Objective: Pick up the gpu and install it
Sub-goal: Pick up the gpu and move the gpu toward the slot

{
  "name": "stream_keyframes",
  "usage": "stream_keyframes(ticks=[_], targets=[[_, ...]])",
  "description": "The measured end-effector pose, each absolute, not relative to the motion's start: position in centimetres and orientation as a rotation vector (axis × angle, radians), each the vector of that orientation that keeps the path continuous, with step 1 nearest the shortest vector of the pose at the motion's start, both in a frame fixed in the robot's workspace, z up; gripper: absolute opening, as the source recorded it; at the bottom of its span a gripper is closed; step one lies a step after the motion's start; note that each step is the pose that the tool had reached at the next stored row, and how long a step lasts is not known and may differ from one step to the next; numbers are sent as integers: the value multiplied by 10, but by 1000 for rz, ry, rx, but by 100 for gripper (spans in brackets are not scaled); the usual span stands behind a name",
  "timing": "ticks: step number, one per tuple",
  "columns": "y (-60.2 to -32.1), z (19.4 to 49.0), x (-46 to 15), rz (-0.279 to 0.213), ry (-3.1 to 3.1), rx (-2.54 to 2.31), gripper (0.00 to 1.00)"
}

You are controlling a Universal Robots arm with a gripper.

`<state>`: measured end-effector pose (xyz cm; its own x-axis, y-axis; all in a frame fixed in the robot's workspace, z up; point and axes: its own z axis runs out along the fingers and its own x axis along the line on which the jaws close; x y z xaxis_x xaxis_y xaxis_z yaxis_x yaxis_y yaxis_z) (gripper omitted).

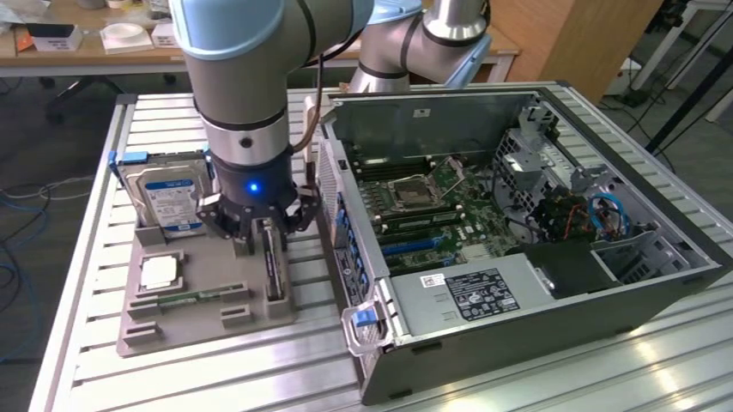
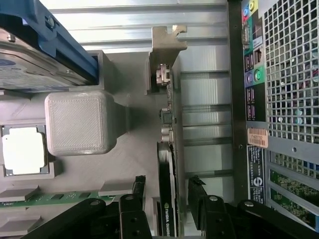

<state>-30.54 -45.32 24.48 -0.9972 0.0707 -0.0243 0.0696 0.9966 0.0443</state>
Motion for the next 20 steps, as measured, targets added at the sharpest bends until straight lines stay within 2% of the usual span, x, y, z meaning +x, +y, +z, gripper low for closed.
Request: stream_keyframes(ticks=[20], targets=[[-453,236,-306,67,3113,109,47]])
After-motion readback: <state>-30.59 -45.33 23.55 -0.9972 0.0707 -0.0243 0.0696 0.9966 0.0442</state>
